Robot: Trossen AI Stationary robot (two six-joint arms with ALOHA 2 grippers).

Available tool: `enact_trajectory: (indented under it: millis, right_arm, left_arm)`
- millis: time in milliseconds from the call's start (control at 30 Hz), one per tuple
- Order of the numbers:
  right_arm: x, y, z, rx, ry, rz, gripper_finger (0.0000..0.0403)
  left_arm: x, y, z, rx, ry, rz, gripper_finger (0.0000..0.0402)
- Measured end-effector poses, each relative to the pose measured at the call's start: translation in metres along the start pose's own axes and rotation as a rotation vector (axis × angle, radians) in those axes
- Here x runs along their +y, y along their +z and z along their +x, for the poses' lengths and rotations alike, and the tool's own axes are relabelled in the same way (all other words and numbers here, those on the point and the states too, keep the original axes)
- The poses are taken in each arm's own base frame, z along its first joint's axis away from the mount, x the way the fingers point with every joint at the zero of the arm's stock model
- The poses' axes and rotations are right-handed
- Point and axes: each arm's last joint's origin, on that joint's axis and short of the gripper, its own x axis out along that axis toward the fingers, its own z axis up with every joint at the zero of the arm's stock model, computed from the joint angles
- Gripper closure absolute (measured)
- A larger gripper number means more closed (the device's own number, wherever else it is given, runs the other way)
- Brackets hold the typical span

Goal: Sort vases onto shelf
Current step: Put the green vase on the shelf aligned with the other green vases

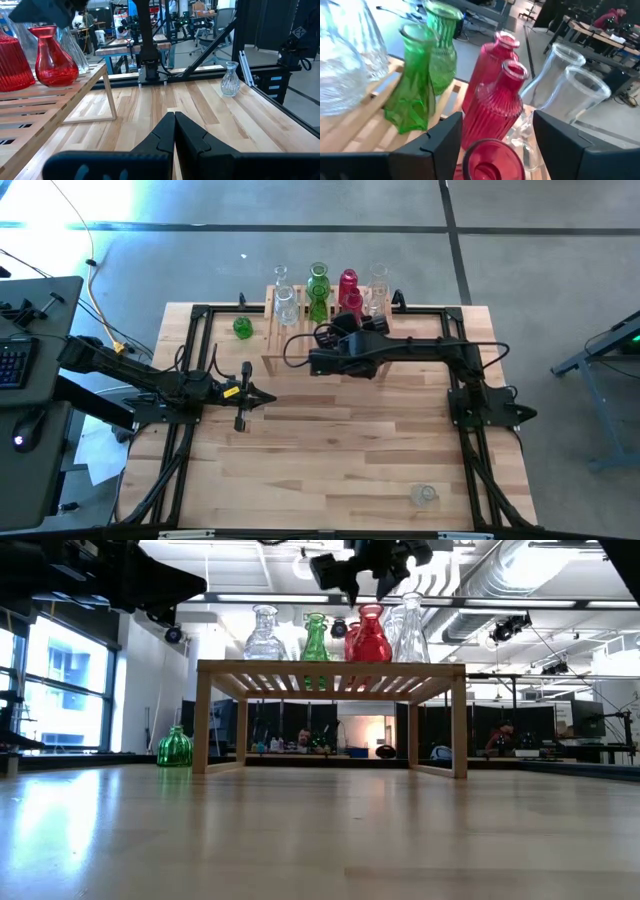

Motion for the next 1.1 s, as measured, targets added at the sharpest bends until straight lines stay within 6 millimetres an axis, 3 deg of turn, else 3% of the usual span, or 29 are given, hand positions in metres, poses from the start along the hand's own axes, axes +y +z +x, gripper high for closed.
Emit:
enact_trajectory:
  millis: [233,367,467,633,767,867,967,1100]
  right_arm:
    - [-0.002,0.015,-0.028,-0.028,0.079,-0.058,0.0179]
    - [-0.003,0.017,-0.066,-0.05,0.192,-0.227,0.0195]
    - [-0.004,0.007,-0.105,-0.098,0.286,-0.353,0.022]
    - [-0.007,-0.039,-0.151,-0.135,0.362,-0.494,0.0282]
    - [-0.006,-0.097,-0.161,-0.154,0.347,-0.546,0.034]
    - [-0.009,-0.137,-0.163,-0.169,0.337,-0.543,0.0385]
    - [-0.017,-0.166,-0.167,-0.18,0.348,-0.516,0.0395]
    - [-0.026,-0.183,-0.181,-0.198,0.393,-0.496,0.0394]
  left_arm:
    - [0.0,0.0,0.0,0.0,0.0,0.005,0.0401]
    - [0.0,0.0,0.0,-0.001,0.003,0.022,0.0401]
    - [0.0,0.001,0.0,-0.01,0.003,0.025,0.0401]
    - [0.0,0.001,0.0,-0.01,0.003,0.023,0.0401]
    - [0.001,0.001,0.0,-0.007,0.028,0.002,0.0401]
    - [0.004,0.0,0.0,0.012,0.148,0.009,0.0402]
    - [0.009,-0.001,-0.002,0.045,0.298,0.005,0.0402]
    - [0.016,0.011,-0.007,0.123,0.459,0.011,0.0401]
